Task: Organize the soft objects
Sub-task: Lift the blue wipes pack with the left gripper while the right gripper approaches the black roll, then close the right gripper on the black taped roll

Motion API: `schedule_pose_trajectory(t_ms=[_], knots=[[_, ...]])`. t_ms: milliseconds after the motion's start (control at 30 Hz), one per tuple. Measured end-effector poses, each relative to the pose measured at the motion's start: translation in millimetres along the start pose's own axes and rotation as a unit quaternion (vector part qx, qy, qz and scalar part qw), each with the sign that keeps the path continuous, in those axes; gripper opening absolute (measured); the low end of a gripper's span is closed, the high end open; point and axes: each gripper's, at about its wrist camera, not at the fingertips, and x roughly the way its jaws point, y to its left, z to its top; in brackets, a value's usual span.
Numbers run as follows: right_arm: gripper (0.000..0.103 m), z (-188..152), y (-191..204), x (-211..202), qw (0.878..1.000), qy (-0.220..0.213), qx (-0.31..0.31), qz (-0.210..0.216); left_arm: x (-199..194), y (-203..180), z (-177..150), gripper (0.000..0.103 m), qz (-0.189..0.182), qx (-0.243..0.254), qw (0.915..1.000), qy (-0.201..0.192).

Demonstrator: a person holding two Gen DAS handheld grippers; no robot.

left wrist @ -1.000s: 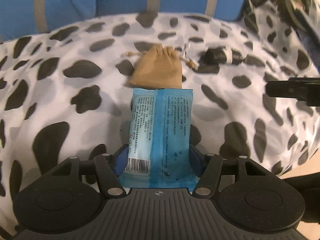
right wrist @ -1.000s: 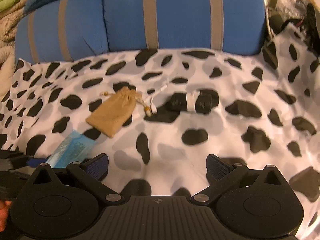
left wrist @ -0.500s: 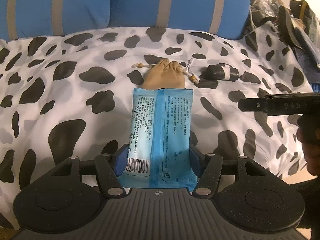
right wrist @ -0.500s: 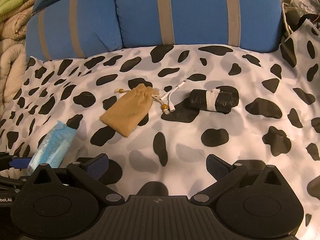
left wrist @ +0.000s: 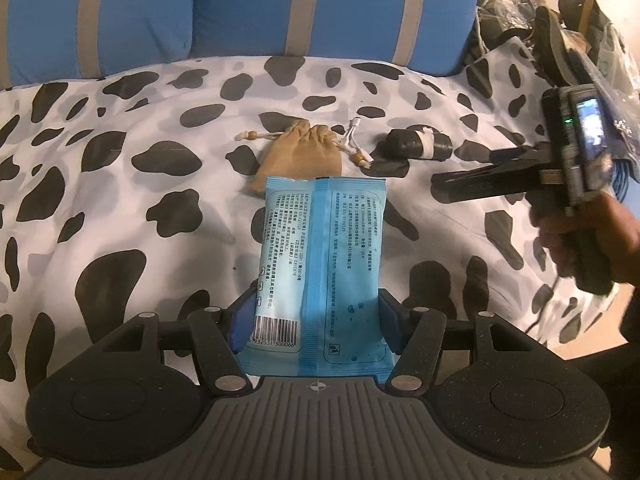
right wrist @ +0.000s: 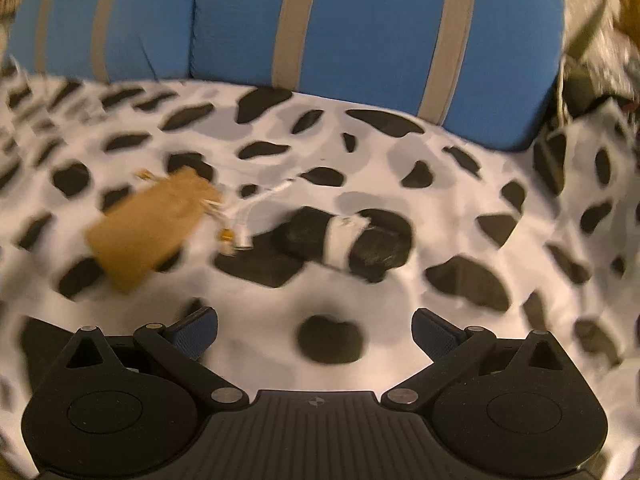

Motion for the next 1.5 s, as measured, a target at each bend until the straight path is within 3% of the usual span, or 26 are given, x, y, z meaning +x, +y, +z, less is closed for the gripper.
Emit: schedule_pose_trajectory(t_ms=[233,500,700,933,1167,1500], knots=[[0.101,7,-1,36,0.997,-0.003,-0.048,-0.053,3,3,5,0.060,-0.006,-0.008,1.0000,0.002],[0.093,24,2,68,0.995,-0.014,-0.074,-0.072,7,1,10,0.060,-0.022,-0.006,0.9997,0.011],[0.084,36,-10,82,0.998,-0.022,-0.049,-0.041,10,4,14,0.060,-0.023,-0.011,0.9996,0.016],[0.062,39,-25,95,0.999,0.000,0.032,0.038,13,1,16,0.060,-0.030,-0.010,0.9993,0.019],[0.050,38,-19,92,0.999,0.013,0.026,0.040,14,1,16,0.060,-0.026,-0.011,0.9994,0.023],[0.047,37,-17,72,0.999,0.009,0.039,0.034,19,3,16,0.060,-0.017,-0.013,0.9994,0.027]])
